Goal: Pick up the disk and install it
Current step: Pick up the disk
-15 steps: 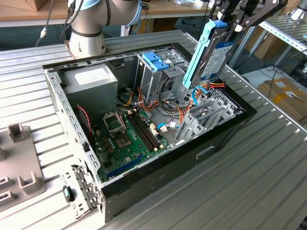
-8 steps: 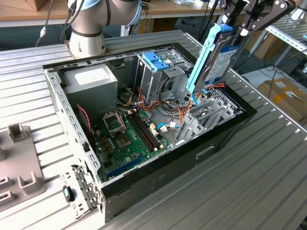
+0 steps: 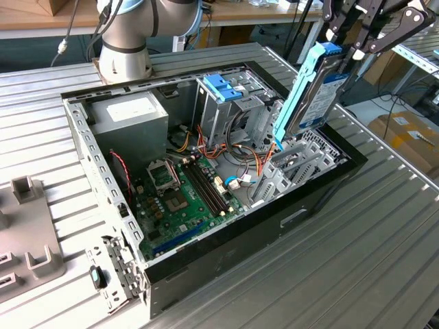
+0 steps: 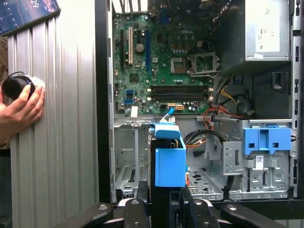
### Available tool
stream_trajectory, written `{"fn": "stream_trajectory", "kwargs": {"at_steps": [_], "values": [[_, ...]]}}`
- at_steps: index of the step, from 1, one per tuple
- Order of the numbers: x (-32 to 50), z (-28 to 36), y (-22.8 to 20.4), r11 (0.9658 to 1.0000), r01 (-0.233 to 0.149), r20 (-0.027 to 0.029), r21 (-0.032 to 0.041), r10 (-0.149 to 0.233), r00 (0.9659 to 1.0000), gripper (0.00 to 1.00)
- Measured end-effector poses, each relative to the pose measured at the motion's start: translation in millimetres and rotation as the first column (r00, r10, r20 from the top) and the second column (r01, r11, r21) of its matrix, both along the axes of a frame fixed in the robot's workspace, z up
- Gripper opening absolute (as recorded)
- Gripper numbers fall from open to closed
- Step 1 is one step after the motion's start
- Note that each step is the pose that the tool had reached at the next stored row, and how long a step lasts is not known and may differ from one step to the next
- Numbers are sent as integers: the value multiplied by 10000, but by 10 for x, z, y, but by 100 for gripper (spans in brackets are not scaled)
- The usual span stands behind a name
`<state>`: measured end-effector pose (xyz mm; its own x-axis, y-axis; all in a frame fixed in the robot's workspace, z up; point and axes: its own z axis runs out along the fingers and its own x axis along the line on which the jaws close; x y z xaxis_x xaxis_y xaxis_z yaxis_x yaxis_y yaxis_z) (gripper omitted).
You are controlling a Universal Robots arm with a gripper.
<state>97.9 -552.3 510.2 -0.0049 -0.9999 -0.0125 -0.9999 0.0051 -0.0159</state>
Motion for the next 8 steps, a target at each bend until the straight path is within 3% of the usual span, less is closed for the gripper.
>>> {"fn": "stream_trajectory", "kwargs": {"at_steps": [5, 8], "values": [[1, -60, -61, 10000, 0, 0, -3, 0, 10000, 35], [8, -114, -122, 10000, 0, 0, 2, 0, 10000, 35]]}}
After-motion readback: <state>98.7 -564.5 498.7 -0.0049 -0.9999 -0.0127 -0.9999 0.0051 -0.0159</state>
